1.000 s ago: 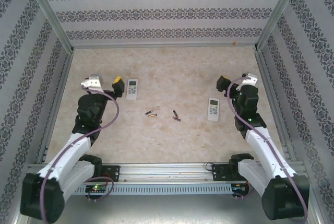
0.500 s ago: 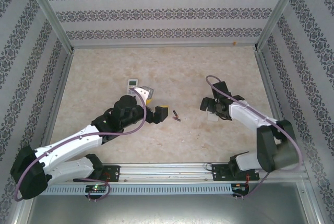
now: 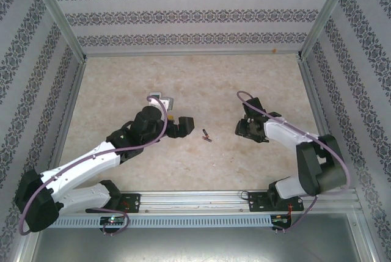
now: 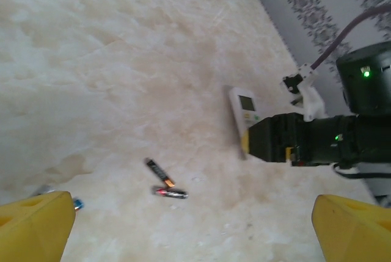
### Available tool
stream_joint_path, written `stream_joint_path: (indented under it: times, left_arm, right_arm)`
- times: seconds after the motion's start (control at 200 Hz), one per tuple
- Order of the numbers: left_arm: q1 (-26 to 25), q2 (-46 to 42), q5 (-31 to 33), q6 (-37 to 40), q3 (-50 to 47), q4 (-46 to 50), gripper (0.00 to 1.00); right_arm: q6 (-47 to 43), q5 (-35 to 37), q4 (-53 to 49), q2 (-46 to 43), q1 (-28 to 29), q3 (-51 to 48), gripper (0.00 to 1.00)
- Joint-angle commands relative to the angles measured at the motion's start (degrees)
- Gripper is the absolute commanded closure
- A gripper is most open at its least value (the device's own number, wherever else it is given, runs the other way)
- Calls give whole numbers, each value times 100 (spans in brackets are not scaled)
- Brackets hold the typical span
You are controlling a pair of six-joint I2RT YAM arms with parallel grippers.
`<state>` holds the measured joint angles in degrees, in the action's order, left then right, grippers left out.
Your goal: Load the batteries into the remote control
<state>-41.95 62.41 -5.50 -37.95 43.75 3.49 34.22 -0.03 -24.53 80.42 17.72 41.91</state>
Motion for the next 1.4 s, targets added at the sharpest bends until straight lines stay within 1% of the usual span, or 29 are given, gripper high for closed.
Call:
stream_joint_path:
  times: [0.0, 0.085, 0.175, 0.26, 0.33, 0.44, 0.51, 0.575, 0.6, 0.634, 0.664, 0.689, 0.739, 0.779, 0.819, 0.889, 0.924, 0.984, 1.039, 1.134, 1.289, 1.354, 1.399]
  left_arm:
    - [246, 370, -891, -806, 293, -489, 1]
    - [417, 835, -1429, -1099, 653, -612, 4]
    - [507, 1302, -1865, -1240, 1047, -677, 6]
    - [561, 1689, -2289, -1617, 1154, -1209, 9]
    - [611, 1975, -2529, -2003, 1165, -1674, 14]
    - [645, 2331, -2843, -2305, 1273, -1938, 30]
    - [643, 2440, -2953, -2411, 1284, -1965, 49]
    - [647, 2459, -2917, -2460, 1245, -1907, 65]
    - [649, 2440, -2880, -2462, 1234, -1838, 70]
    - [659, 2411, -2807, -2454, 1223, -1721, 75]
    - [664, 2363, -2730, -2454, 1213, -1598, 78]
    - [677, 2334, -2643, -2460, 1199, -1513, 79]
    - [699, 2244, -2430, -2505, 1193, -1285, 79]
    - [714, 2179, -2208, -2651, 1241, -922, 79]
    - [736, 2157, -2006, -2859, 1350, -463, 78]
    - [763, 2164, -1749, -3149, 1523, 140, 75]
    - [772, 2170, -1653, -3301, 1596, 391, 74]
    - [785, 2171, -1495, -3518, 1663, 652, 74]
    - [794, 2150, -1402, -3661, 1655, 742, 74]
    - [832, 2104, -1290, -3798, 1648, 853, 74]
    - [942, 2051, -1297, -4021, 1605, 923, 74]
    - [971, 2029, -1330, -4074, 1576, 881, 74]
    - [977, 2018, -1339, -4087, 1578, 890, 74]
  right_arm:
    - [-165, -781, 337, -837, 375, 196, 48]
    - [-314, -1063, 457, -1314, 856, 314, 48]
    - [-434, -1229, 475, -1582, 1351, 458, 49]
    - [-561, -1324, 395, -1652, 1745, 638, 49]
    - [-659, -1422, 390, -1654, 2005, 757, 49]
    - [-785, -1541, 354, -1546, 2271, 961, 49]
    - [-820, -1432, 288, -1456, 2388, 1087, 48]
    - [-811, -1356, 279, -1429, 2415, 1147, 48]
    - [-803, -1308, 255, -1424, 2419, 1173, 45]
    - [-811, -1184, 216, -1456, 2450, 1211, 36]
    - [-879, -1023, 196, -1516, 2498, 1234, 31]
    - [-960, -821, 175, -1584, 2556, 1240, 25]
    - [-1190, 24, 208, -1797, 2751, 1182, 11]
    - [-1597, 676, 429, -2016, 2977, 1028, 6]
    - [-2231, 1057, 805, -2249, 3209, 796, 3]
    - [-3596, 1197, 1655, -2617, 3594, 265, 2]
    - [-4218, 1260, 2151, -2767, 3743, -21, 2]
    - [-5211, 1424, 2992, -2918, 3968, -542, 2]
    - [-5912, 1627, 3748, -2938, 4100, -922, 2]
    - [-6554, 1888, 4447, -2664, 4134, -1214, 4]
    - [-7302, 2544, 4989, -1600, 4128, -999, 17]
    - [-7458, 2626, 5266, -1184, 4117, -895, 26]
    - [-7500, 2592, 5376, -970, 4117, -818, 36]
